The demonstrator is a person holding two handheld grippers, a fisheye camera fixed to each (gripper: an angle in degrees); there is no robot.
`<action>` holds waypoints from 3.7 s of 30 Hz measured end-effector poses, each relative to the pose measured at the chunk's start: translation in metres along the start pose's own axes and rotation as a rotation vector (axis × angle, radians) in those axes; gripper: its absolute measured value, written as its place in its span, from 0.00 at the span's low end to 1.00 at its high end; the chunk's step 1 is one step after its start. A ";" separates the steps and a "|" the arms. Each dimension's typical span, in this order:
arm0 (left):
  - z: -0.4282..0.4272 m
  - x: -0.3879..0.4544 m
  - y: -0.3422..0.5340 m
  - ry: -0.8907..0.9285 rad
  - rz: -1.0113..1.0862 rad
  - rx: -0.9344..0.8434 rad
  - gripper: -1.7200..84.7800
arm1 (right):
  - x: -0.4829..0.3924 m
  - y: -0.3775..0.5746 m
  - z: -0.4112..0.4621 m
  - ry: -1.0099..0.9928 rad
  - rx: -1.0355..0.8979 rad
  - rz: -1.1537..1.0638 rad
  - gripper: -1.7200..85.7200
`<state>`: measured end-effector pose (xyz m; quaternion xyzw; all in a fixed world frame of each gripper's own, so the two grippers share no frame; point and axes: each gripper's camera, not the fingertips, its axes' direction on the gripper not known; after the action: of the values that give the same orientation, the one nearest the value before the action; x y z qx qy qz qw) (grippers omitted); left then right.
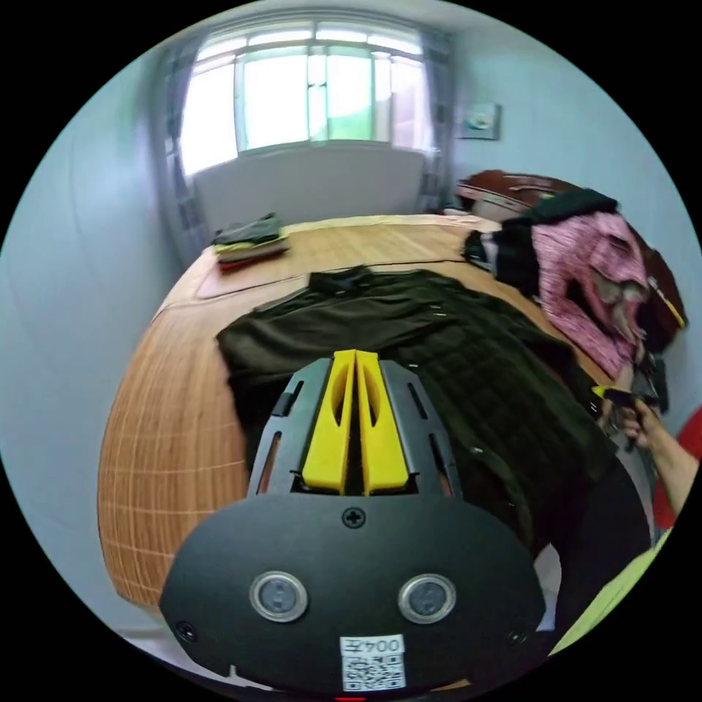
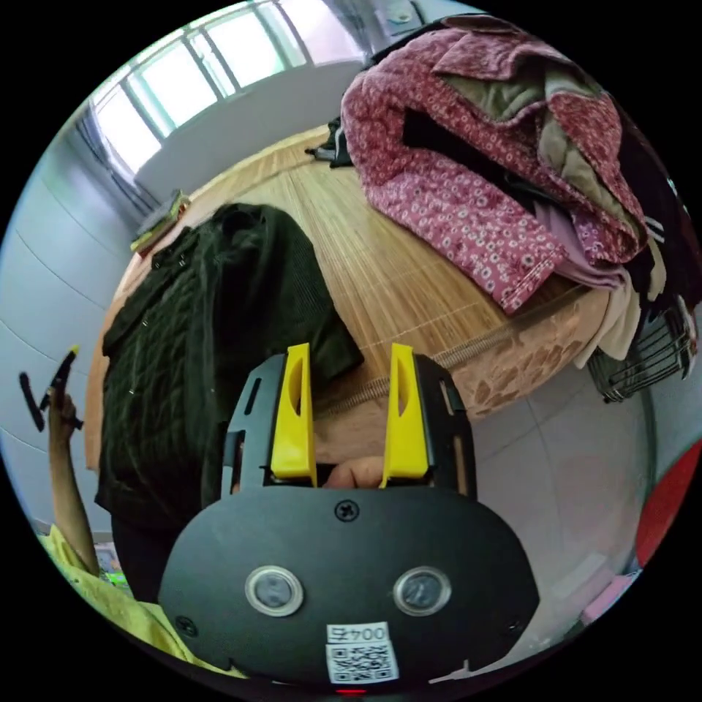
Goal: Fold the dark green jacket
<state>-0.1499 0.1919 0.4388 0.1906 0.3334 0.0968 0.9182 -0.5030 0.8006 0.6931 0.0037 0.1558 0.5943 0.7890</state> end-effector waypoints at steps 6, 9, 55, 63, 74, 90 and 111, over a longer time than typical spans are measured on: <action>0.008 0.164 -0.030 0.255 0.388 -0.023 0.13 | 0.008 -0.016 -0.022 -0.177 0.009 -0.065 0.05; 0.013 0.230 -0.057 0.322 0.521 -0.071 0.20 | 0.032 -0.034 -0.052 -0.434 0.073 0.030 0.04; 0.174 -0.414 -0.205 0.707 -0.479 -0.325 0.11 | -0.094 0.018 0.115 -1.222 -0.244 -0.263 0.01; 0.175 -0.472 -0.099 0.436 -0.745 -0.177 0.16 | -0.111 0.026 0.101 -1.166 -0.197 -0.211 0.02; 0.254 -0.236 -0.223 0.540 -0.153 -0.172 0.12 | -0.149 -0.140 0.062 -0.367 0.231 -0.222 0.12; 0.418 -0.073 -0.315 0.497 -0.154 -0.356 0.10 | -0.232 -0.162 0.094 -0.299 0.081 -0.463 0.14; 0.382 -0.022 -0.327 0.463 -0.142 -0.111 0.06 | -0.198 -0.177 0.084 -0.545 0.103 -0.219 0.08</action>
<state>0.0978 -0.2210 0.5854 0.0886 0.5416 0.0913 0.8309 -0.3646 0.5776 0.7874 0.1863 -0.0323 0.4739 0.8600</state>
